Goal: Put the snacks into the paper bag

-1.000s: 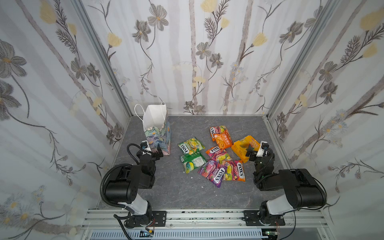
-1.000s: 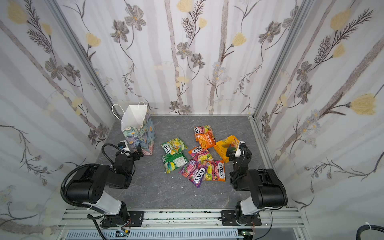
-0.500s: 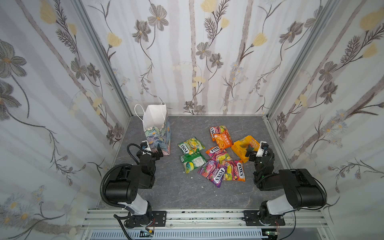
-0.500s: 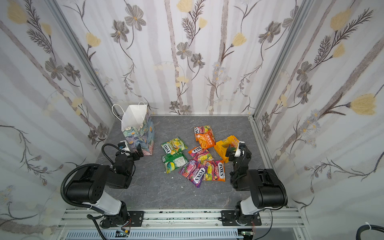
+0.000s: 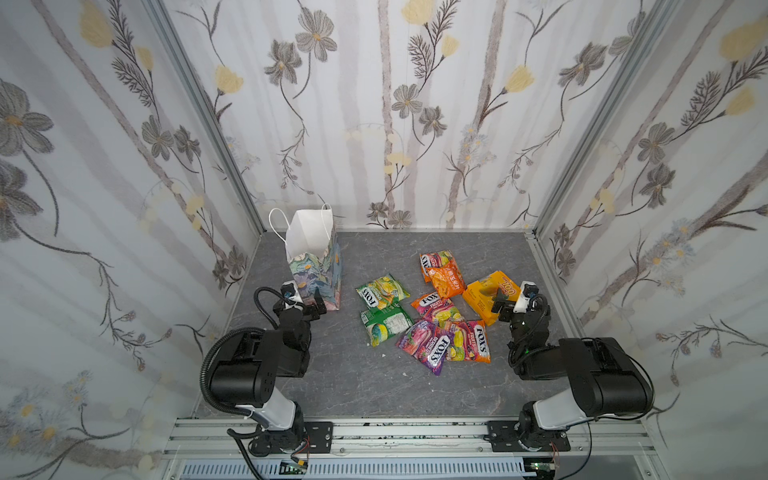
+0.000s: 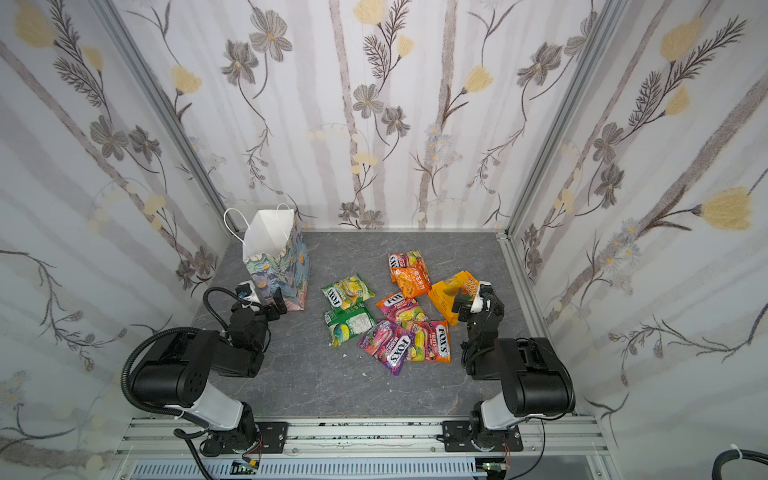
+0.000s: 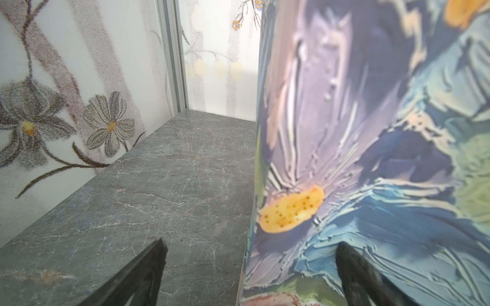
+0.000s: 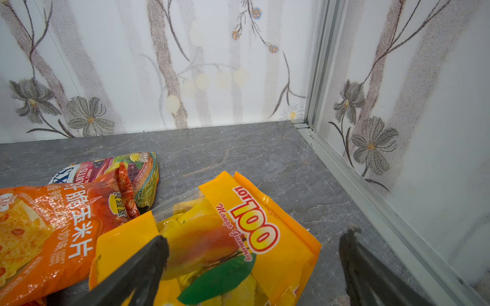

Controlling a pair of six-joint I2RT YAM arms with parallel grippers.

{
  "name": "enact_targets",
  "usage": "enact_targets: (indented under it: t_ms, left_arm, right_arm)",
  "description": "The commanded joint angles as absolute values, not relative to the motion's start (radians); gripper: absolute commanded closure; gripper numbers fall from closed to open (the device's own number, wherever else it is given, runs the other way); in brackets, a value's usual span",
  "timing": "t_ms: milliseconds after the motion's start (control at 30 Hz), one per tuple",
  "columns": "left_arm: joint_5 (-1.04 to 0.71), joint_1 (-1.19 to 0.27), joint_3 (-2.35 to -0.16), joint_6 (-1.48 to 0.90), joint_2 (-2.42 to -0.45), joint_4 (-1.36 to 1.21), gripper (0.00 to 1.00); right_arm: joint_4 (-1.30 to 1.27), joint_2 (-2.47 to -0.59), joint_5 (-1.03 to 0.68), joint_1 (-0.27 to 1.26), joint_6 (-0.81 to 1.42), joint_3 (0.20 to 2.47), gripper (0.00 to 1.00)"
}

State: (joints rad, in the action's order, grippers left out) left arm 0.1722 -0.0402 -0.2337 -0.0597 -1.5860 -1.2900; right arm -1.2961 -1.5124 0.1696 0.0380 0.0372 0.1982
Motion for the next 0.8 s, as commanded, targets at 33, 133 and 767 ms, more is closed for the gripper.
enact_targets:
  t_ms: [33,133,767]
  left_arm:
    - [0.235,-0.039,-0.239,-0.083,-1.556,-1.319,0.00]
    - [0.269,-0.040,-0.224,-0.093,-1.453,-1.256,0.00]
    - [0.333,-0.038,-1.021,-0.376,-0.827,0.235,0.00]
  right_arm:
    - [-1.191,-1.486,0.079,0.033,0.025,0.249,0.00]
    - [-1.159,-1.447,0.098,0.031,0.027,0.257,0.00]
    - [-0.376,-1.234,-0.020,0.292,0.017,0.787,0.00]
